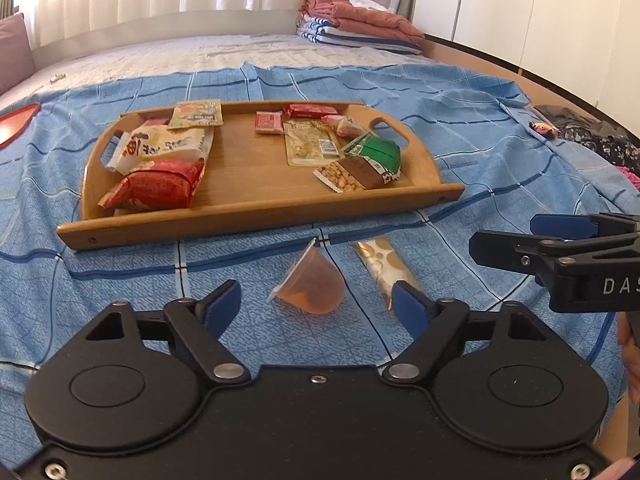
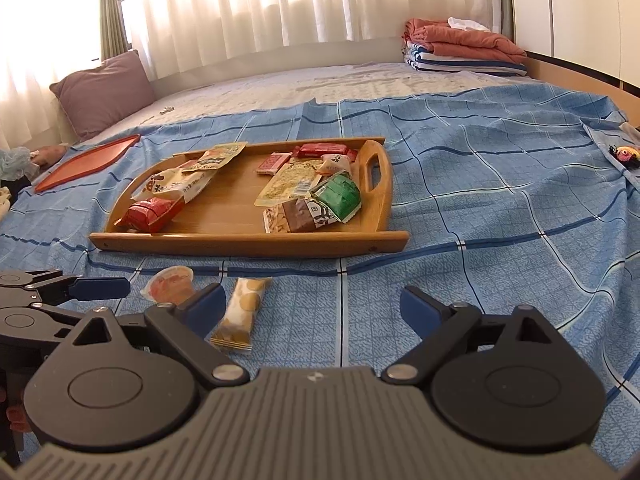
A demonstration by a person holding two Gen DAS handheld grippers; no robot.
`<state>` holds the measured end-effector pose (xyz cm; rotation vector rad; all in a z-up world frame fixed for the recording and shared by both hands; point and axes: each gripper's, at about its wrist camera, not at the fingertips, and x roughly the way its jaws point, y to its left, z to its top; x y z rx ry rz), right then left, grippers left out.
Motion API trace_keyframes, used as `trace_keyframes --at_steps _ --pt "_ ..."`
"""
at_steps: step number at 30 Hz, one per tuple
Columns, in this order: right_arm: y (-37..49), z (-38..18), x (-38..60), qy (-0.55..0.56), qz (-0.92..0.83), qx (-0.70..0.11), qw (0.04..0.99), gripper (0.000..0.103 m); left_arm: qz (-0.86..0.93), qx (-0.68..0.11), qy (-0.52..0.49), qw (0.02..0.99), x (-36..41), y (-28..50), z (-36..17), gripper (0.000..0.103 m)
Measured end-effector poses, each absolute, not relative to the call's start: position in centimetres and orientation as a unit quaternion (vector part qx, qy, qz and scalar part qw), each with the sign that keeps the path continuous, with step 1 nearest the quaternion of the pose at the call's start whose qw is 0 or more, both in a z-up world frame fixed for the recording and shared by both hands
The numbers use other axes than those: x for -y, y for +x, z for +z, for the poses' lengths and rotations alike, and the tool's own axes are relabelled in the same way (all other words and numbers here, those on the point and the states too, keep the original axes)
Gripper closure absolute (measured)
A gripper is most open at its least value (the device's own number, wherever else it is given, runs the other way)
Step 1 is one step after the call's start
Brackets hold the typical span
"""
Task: Organize snacks
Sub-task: 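Move both tools back toward the jelly cup and biscuit roll on the sheet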
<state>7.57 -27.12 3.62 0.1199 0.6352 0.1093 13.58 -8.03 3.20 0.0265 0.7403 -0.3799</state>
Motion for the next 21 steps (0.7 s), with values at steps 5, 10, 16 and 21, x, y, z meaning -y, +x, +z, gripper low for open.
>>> trace_keyframes --at_steps 5,10,16,21 --pt "7.2 3.4 27.5 0.064 0.05 -0.314 0.946 0.005 -0.183 -0.372 0.002 0.91 8.3 13.9 2.4 0.046" --pt "7.0 3.0 27.8 0.064 0.047 -0.32 0.944 0.005 -0.17 -0.376 0.0 0.911 8.1 14.1 1.6 0.068" --pt "7.3 2.1 27.5 0.065 0.051 -0.332 0.94 0.005 -0.144 -0.379 -0.011 0.914 6.8 13.8 1.8 0.098" --pt "7.8 1.4 25.9 0.057 0.07 -0.344 0.935 0.005 -0.129 -0.373 -0.008 0.919 5.0 13.3 1.9 0.096"
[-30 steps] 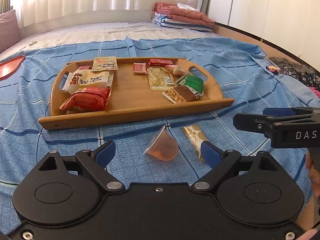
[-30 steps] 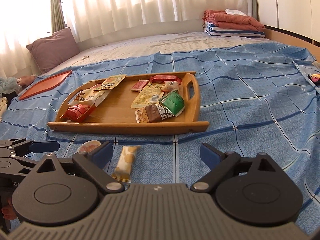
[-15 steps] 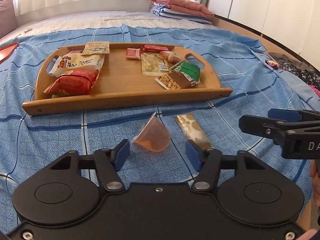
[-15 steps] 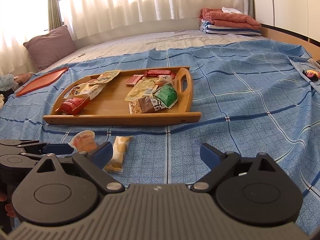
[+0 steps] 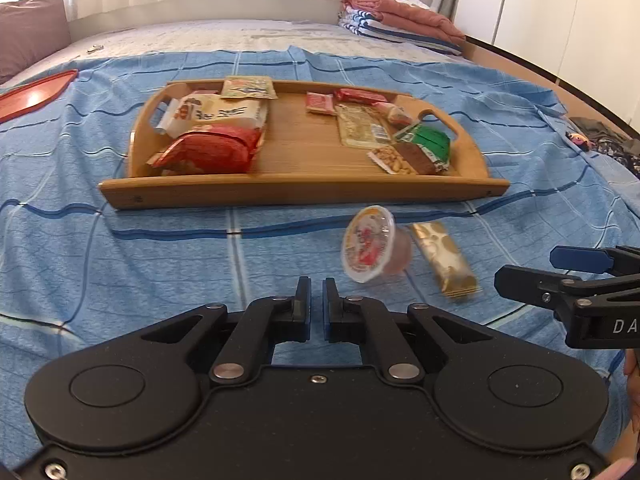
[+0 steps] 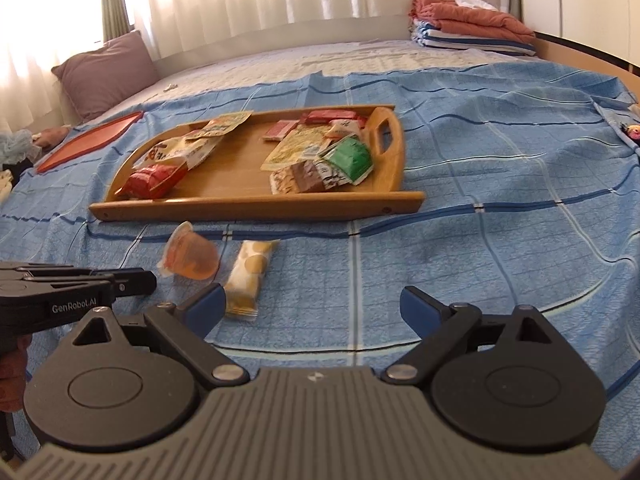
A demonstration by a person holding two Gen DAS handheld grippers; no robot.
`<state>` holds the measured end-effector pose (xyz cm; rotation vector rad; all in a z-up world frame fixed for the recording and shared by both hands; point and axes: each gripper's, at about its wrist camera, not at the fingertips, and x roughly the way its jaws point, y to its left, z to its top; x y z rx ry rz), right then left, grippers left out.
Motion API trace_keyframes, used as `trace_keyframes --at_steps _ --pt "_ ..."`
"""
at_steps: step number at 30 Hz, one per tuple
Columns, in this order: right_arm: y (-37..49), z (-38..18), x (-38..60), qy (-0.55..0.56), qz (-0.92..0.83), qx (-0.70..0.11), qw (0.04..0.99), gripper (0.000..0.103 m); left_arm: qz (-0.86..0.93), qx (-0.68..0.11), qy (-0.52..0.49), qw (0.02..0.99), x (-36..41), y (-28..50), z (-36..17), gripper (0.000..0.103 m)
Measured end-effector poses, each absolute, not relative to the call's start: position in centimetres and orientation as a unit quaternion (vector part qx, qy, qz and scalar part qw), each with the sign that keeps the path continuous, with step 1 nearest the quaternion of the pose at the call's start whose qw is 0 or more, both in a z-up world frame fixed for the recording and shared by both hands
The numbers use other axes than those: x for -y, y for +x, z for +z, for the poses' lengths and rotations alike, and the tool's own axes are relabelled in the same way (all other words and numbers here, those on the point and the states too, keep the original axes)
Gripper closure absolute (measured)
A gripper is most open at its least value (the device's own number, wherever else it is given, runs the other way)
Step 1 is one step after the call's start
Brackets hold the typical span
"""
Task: Organize snacks
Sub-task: 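Move both tools back toward the jelly cup and biscuit roll on the sheet, then grasp the orange jelly cup with the left tool while the right tool grasps the biscuit roll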
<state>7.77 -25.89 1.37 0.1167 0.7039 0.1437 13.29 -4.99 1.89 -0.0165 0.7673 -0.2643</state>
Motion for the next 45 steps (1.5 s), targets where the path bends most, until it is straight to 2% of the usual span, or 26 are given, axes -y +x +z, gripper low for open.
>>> trace_keyframes --at_steps 4,6,8,13,15,20,25,30,35,37,39,45 --pt "8.4 0.8 24.0 0.042 0.09 -0.357 0.929 0.007 -0.132 -0.37 -0.013 0.919 4.2 13.2 2.0 0.095" --pt "8.8 0.6 22.9 0.032 0.105 -0.368 0.923 0.013 -0.138 -0.366 -0.018 0.92 4.2 13.3 2.2 0.094" --pt "9.1 0.5 21.8 0.022 0.113 -0.377 0.919 0.025 -0.151 -0.358 -0.022 0.921 4.3 13.2 2.4 0.093" --pt "9.9 0.3 21.1 0.007 0.095 -0.379 0.92 0.03 -0.178 -0.345 -0.036 0.921 5.0 13.6 2.8 0.075" --pt "10.0 0.4 21.7 0.004 0.079 -0.383 0.92 0.03 -0.184 -0.342 -0.032 0.921 5.4 13.8 2.9 0.066" --pt "10.0 0.2 24.6 0.008 0.021 -0.388 0.922 0.03 -0.204 -0.339 -0.028 0.918 6.7 14.2 2.7 0.056" --pt "9.9 0.2 27.5 0.053 -0.009 -0.388 0.92 0.03 -0.214 -0.348 -0.031 0.912 7.9 14.1 2.4 0.051" --pt "9.6 0.0 27.9 0.053 -0.006 -0.385 0.921 0.027 -0.226 -0.34 -0.037 0.912 8.5 13.5 2.7 0.037" --pt "9.5 -0.2 27.1 0.037 -0.001 -0.381 0.924 0.022 -0.201 -0.344 0.003 0.917 9.6 14.1 1.9 0.037" --pt "9.4 -0.2 26.9 0.039 0.0 -0.381 0.924 0.021 -0.199 -0.358 0.008 0.912 9.8 14.5 1.3 0.044" --pt "9.4 -0.2 26.8 0.043 0.004 -0.38 0.924 0.02 -0.2 -0.354 0.005 0.913 9.7 14.5 1.2 0.06" --pt "9.0 0.0 26.4 0.062 0.013 -0.377 0.924 0.017 -0.171 -0.353 0.005 0.92 8.9 14.3 1.8 0.06"
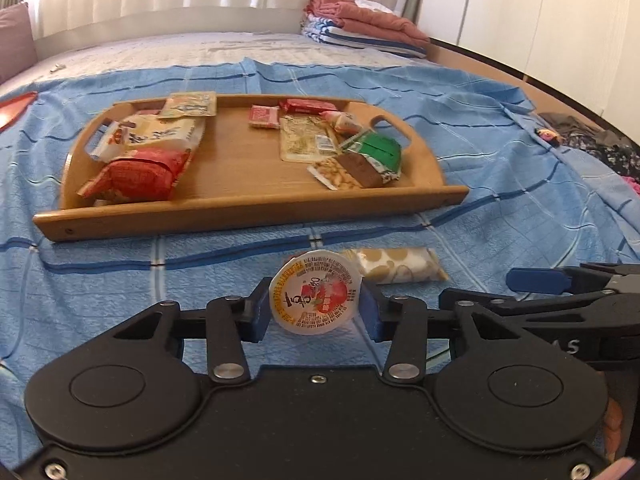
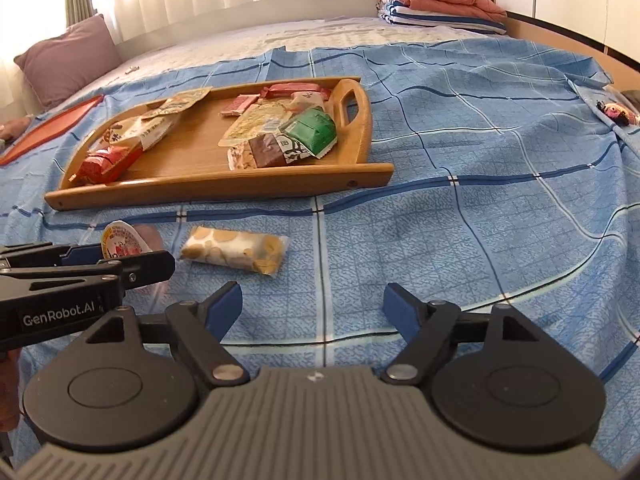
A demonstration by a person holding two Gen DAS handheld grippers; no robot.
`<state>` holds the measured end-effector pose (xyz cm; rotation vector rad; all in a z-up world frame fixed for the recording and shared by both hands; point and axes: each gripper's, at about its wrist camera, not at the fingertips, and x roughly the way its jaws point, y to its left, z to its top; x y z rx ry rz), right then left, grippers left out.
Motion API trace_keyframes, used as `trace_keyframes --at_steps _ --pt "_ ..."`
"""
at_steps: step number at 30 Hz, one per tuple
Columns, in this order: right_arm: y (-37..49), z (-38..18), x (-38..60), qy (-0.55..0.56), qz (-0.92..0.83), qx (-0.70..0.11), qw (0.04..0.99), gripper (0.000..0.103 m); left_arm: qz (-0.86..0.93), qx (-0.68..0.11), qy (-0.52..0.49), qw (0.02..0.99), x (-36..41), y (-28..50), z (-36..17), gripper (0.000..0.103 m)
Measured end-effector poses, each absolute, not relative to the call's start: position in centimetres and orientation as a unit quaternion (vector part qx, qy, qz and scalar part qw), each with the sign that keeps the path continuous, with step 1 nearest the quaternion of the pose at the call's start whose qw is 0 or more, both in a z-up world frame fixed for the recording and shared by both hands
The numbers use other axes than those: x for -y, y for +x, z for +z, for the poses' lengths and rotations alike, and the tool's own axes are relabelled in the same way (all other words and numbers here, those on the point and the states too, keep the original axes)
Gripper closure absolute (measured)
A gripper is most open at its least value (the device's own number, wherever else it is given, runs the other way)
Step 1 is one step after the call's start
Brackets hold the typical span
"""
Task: Organize snacks
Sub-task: 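Grasp the orange jelly cup with the left tool while the right tool grasps the biscuit roll, then carry the jelly cup and biscuit roll over the tray with both tools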
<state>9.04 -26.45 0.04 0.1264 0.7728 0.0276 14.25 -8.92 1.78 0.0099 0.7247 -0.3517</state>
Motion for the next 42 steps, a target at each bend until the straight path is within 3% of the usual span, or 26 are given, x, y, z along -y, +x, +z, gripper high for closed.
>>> trace_keyframes --at_steps 6,11,20,24,31,42 --pt "9.5 0.4 24.9 0.084 0.024 -0.368 0.926 0.015 -0.144 -0.347 -0.003 0.927 6.5 14.3 2.7 0.06" --pt "10.7 0.2 23.3 0.106 0.017 -0.365 0.925 0.006 -0.135 -0.35 -0.021 0.927 4.2 14.6 3.0 0.06" --pt "12.2 -0.2 20.6 0.074 -0.004 -0.363 0.929 0.006 -0.118 -0.35 -0.028 0.929 2.2 14.5 2.8 0.061" --pt "12.5 -0.5 20.0 0.06 -0.013 -0.361 0.931 0.014 -0.118 -0.349 -0.032 0.929 2.1 14.6 2.8 0.061" --pt "12.2 -0.4 19.5 0.038 -0.01 -0.353 0.935 0.037 -0.116 -0.353 -0.031 0.928 2.3 14.8 2.7 0.061" --pt "11.6 1.5 20.1 0.049 0.009 -0.336 0.941 0.038 -0.115 -0.343 -0.036 0.931 2.5 15.7 3.9 0.061"
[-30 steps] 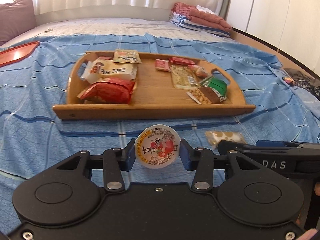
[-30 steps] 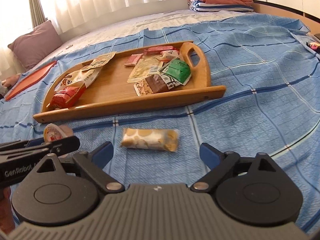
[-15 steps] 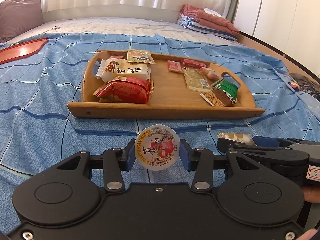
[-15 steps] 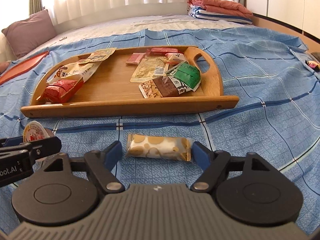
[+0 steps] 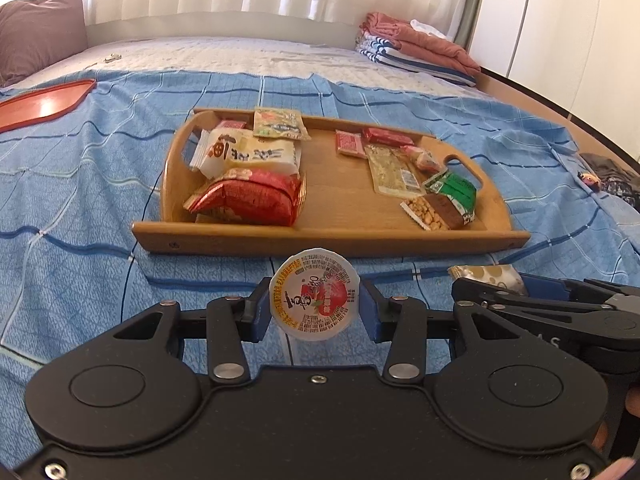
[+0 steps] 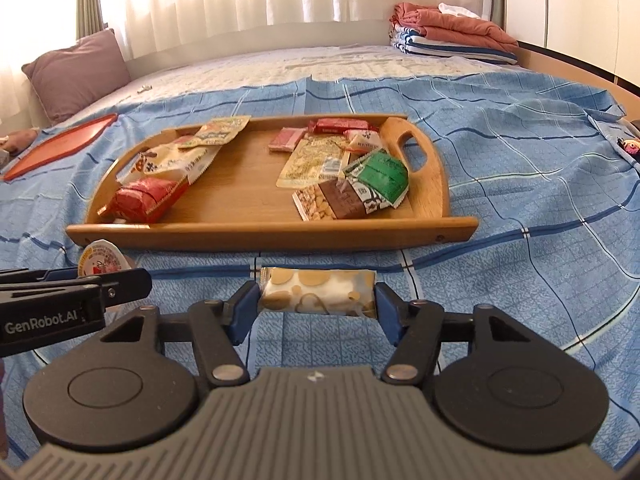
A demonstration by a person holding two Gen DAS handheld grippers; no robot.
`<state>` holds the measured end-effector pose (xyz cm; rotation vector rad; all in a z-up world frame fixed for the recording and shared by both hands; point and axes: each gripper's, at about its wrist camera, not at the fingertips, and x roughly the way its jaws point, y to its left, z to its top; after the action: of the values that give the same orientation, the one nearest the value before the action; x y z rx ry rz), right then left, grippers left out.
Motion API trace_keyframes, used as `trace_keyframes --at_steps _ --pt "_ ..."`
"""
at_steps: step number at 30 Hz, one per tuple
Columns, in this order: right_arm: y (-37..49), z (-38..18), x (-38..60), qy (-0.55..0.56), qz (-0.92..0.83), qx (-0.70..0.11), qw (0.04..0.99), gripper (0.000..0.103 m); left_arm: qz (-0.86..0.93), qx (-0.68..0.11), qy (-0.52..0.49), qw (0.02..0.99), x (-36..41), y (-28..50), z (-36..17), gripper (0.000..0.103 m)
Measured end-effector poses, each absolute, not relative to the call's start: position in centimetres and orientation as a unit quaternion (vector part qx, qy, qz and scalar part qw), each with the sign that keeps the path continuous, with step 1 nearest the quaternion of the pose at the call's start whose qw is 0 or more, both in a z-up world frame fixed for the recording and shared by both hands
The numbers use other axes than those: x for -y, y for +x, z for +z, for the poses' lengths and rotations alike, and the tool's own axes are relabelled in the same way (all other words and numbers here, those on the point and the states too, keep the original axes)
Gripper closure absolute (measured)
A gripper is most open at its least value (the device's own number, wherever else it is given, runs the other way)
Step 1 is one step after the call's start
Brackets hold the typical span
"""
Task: Organize snacks
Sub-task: 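Carry the jelly cup and biscuit roll over the tray with both tools, then lower the biscuit roll and jelly cup into the tray and open both tools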
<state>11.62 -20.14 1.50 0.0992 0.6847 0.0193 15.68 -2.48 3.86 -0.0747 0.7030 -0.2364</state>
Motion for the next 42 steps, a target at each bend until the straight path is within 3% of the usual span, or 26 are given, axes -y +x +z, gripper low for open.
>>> trace_keyframes --at_steps 19,42 --pt "15.4 6.1 21.9 0.077 0.026 -0.312 0.947 0.039 -0.134 -0.307 -0.068 0.94 2.8 19.2 7.5 0.061" --pt "29.4 6.2 19.5 0.038 0.062 -0.386 0.92 0.038 -0.163 -0.342 -0.028 0.925 7.0 27.3 4.7 0.061"
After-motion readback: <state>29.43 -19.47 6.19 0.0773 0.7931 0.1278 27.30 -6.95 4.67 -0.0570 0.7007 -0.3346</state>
